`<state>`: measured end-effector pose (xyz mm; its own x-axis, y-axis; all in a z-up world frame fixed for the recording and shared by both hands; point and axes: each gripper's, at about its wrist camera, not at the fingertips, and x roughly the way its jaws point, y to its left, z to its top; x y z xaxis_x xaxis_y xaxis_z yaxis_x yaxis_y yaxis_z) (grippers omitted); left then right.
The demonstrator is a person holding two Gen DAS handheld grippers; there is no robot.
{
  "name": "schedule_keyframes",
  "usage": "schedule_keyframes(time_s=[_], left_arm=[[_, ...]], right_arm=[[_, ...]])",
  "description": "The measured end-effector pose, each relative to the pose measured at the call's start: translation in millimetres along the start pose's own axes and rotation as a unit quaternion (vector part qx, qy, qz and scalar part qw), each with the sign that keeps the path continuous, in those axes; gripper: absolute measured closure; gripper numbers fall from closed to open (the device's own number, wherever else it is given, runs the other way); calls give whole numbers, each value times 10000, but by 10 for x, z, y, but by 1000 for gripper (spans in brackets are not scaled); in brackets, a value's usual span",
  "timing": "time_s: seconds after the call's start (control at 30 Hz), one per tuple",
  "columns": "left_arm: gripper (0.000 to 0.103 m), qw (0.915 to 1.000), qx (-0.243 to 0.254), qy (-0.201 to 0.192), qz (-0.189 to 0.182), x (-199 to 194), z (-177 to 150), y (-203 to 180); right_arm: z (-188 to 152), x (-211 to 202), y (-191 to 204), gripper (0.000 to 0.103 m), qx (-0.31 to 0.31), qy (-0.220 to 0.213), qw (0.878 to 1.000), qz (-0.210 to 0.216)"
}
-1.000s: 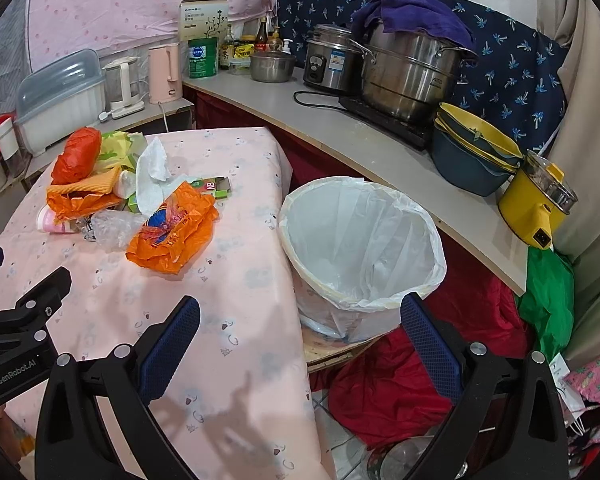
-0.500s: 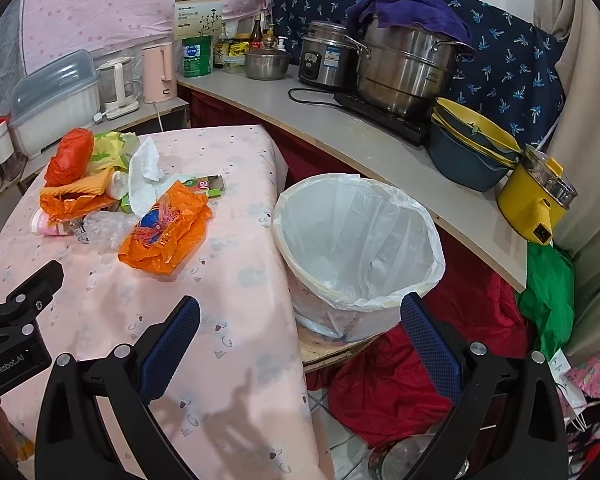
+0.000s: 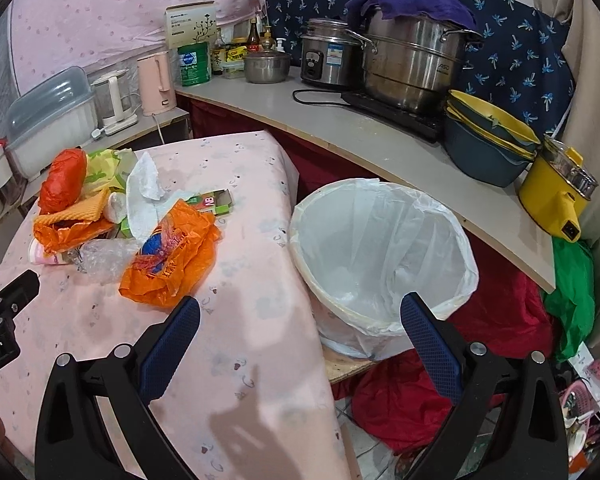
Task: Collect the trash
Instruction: 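Grasp the red plastic bag with the left gripper while the right gripper grasps the orange bag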
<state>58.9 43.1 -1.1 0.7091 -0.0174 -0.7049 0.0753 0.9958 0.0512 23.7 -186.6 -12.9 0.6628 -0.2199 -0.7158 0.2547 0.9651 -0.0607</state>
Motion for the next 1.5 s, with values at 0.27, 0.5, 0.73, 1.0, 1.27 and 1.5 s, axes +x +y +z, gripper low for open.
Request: schedule_keyframes(time_s=[0.27, 0.5, 0.73, 1.0, 1.27, 1.5], left_arm=[[7, 9995, -172, -102, 231, 271, 243, 445], [7, 9991, -298, -195, 225, 627, 613, 714], [7, 9994, -144, -82, 289, 1095, 869, 715], [24, 9997, -185, 119, 81, 1459, 1014, 751], [59, 9992, -383, 128, -82, 1456, 1009, 794], [70, 9988, -456, 19, -175, 1321, 985, 776]], right_arm=[[138, 501, 516, 8, -243, 256, 9983, 457], [239, 899, 940, 11, -401, 518, 9951, 747], [244, 1191, 1193, 11, -486, 823, 9919, 841], [263, 1287, 1217, 11, -430, 959, 9906, 874], [387, 1103, 1070, 11, -294, 756, 9921, 953], [402, 1353, 939, 33, -91, 980, 9918, 809]])
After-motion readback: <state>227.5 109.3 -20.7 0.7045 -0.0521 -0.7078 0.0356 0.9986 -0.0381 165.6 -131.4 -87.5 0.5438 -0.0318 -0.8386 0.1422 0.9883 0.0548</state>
